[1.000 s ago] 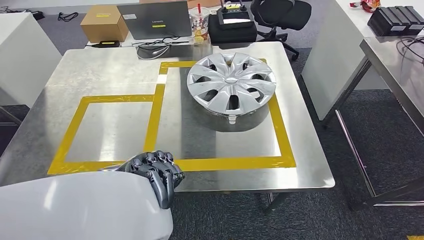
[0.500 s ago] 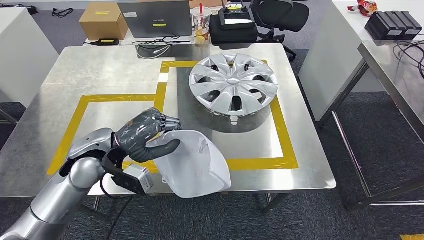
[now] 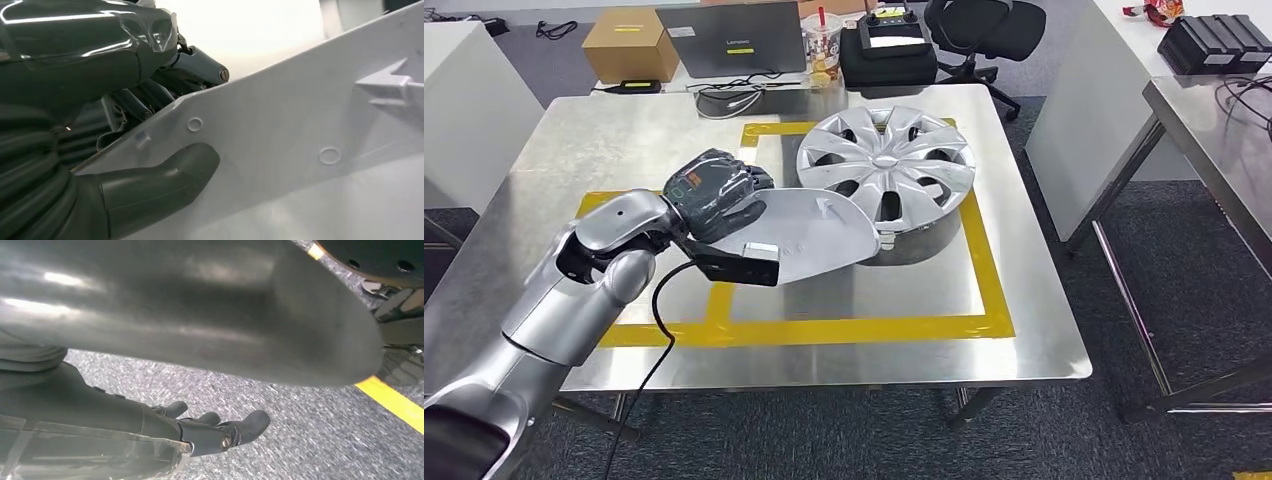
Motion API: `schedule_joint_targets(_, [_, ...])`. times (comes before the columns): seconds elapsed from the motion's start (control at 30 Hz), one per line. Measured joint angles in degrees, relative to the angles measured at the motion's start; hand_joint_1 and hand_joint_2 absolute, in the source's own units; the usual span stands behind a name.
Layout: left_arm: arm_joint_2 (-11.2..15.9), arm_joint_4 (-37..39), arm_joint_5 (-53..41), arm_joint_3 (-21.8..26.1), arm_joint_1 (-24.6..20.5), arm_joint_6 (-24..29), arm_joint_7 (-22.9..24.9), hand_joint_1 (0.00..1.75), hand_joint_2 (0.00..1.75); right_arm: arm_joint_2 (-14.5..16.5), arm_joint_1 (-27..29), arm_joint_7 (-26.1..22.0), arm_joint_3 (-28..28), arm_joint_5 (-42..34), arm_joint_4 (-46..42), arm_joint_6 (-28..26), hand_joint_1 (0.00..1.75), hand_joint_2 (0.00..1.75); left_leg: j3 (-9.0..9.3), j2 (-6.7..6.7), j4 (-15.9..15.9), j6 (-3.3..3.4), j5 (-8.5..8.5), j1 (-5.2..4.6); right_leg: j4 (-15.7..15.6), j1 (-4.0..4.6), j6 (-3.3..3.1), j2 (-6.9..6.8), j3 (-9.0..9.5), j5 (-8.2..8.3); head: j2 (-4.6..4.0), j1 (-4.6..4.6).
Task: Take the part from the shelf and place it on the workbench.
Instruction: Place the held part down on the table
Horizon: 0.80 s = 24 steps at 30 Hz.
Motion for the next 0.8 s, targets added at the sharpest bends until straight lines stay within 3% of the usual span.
schedule_joint_targets(0.1, [-0.21,5.82,-6.05,-0.28,-2.25,0.98,2.26,1.75,1.75,0.25,-0.01,0.26,0.01,0.43,-0.18,0.64,0.0,0.0,-5.23,0.04,10.69,-0.86,-4.7,0.42,0.01,-0.04,-0.35,0.1,0.07,-0.04,0.0,-0.45])
schedule_joint_targets(0.13, [-0.3,7.84,-8.0,-0.3,-2.74,1.06,2.99,1.75,1.75,0.39,0.01,0.36,0.02,0.59,-0.35,0.94,0.0,0.0,-6.76,0.05,13.47,-0.96,-5.36,0.49,0.02,0.0,-0.36,0.15,0.09,-0.05,0.0,-0.48])
schedule_joint_targets(0.17, [-0.38,9.81,-9.74,-0.27,-3.2,0.94,3.68,1.75,1.75,0.52,0.03,0.44,0.03,0.72,-0.58,1.28,0.0,0.0,-7.38,0.05,14.23,-0.94,-4.96,0.53,0.02,0.04,-0.36,0.21,0.13,-0.06,0.0,-0.51])
schedule_joint_targets(0.2, [-0.44,11.81,-11.43,-0.19,-3.75,0.67,4.38,1.75,1.75,0.67,0.04,0.51,0.04,0.88,-0.89,1.66,0.0,0.0,-6.87,0.05,12.62,-0.8,-3.46,0.54,0.03,0.08,-0.36,0.27,0.19,-0.07,0.0,-0.54])
schedule_joint_targets(0.27, [-0.61,15.92,-14.53,0.13,-5.48,0.2,5.59,1.75,1.75,1.12,0.04,0.62,0.12,1.23,-1.8,2.53,0.0,0.0,-3.38,0.06,4.65,-0.09,0.8,0.4,0.01,0.22,-0.33,0.39,0.3,-0.08,0.0,-0.57])
schedule_joint_targets(0.3, [-0.68,18.03,-15.97,0.46,-6.46,0.14,6.05,1.75,1.75,1.42,0.02,0.65,0.19,1.39,-2.32,2.95,0.0,0.0,-1.72,0.1,0.97,0.31,2.16,0.24,0.02,0.4,-0.29,0.43,0.22,-0.07,0.0,-0.54])
schedule_joint_targets(0.37, [-0.74,22.1,-18.24,1.5,-8.0,0.03,7.08,1.75,1.75,1.91,0.03,0.72,0.35,1.69,-3.36,3.71,0.0,0.0,-0.3,0.18,-2.32,0.84,2.72,-0.14,0.01,0.54,-0.04,0.46,-0.05,-0.01,0.0,-0.53])
schedule_joint_targets(0.47, [-0.62,27.46,-20.74,3.43,-8.93,-0.47,9.04,1.75,1.75,2.42,0.08,0.92,0.48,1.98,-4.65,4.63,0.0,0.0,0.35,0.29,-3.38,1.47,3.12,-0.02,0.23,0.63,0.67,0.41,-0.32,-0.24,0.0,-0.54])
schedule_joint_targets(0.53, [-0.56,30.72,-21.73,4.92,-9.33,-0.57,10.09,1.75,1.75,2.67,0.08,1.14,0.52,2.02,-5.36,5.04,0.0,0.0,1.04,0.38,-4.3,1.96,3.69,0.27,4.21,0.72,0.58,0.32,-2.28,-2.17,0.0,-0.41])
schedule_joint_targets(0.6, [-0.51,33.81,-22.37,6.31,-9.42,-0.55,11.01,1.75,1.75,2.78,0.13,1.35,0.55,1.97,-5.9,5.35,0.0,0.0,1.04,0.4,-4.38,2.11,3.79,0.18,12.16,0.6,0.32,0.28,-6.18,-5.21,0.0,-0.33])
schedule_joint_targets(0.63, [-0.49,35.15,-22.67,6.95,-9.26,-0.52,11.4,1.75,1.75,2.81,0.19,1.41,0.55,1.93,-6.09,5.49,0.0,0.0,1.01,0.36,-4.34,2.12,3.77,0.14,15.45,0.55,0.43,0.28,-7.89,-6.14,0.0,-0.32])
schedule_joint_targets(0.67, [-0.46,36.3,-22.98,7.57,-9.04,-0.49,11.72,1.75,1.75,2.84,0.27,1.44,0.55,1.9,-6.27,5.58,0.0,0.0,1.01,0.29,-4.3,2.11,3.73,0.12,16.7,0.49,0.75,0.27,-8.68,-6.21,0.0,-0.33])
schedule_joint_targets(0.7, [-0.46,37.3,-23.28,8.24,-8.84,-0.46,11.99,1.75,1.75,2.86,0.36,1.5,0.55,1.88,-6.42,5.65,0.0,0.0,1.0,0.18,-4.22,2.05,3.68,0.13,15.44,0.42,1.21,0.23,-8.26,-5.35,0.0,-0.31])
schedule_joint_targets(0.77, [-0.46,38.77,-23.84,9.46,-8.61,-0.44,12.3,1.75,1.75,2.85,0.45,1.63,0.56,1.87,-6.73,5.7,0.0,0.0,0.97,-0.05,-3.85,1.76,3.43,0.15,7.35,0.32,1.94,0.09,-4.61,-2.09,0.0,-0.29])
schedule_joint_targets(0.8, [-0.44,39.3,-24.03,9.97,-8.61,-0.47,12.38,1.75,1.75,2.83,0.44,1.72,0.57,1.87,-6.86,5.71,0.0,0.0,0.87,-0.13,-3.58,1.49,3.21,0.03,3.46,0.38,1.87,0.03,-2.67,-0.71,0.0,-0.3])
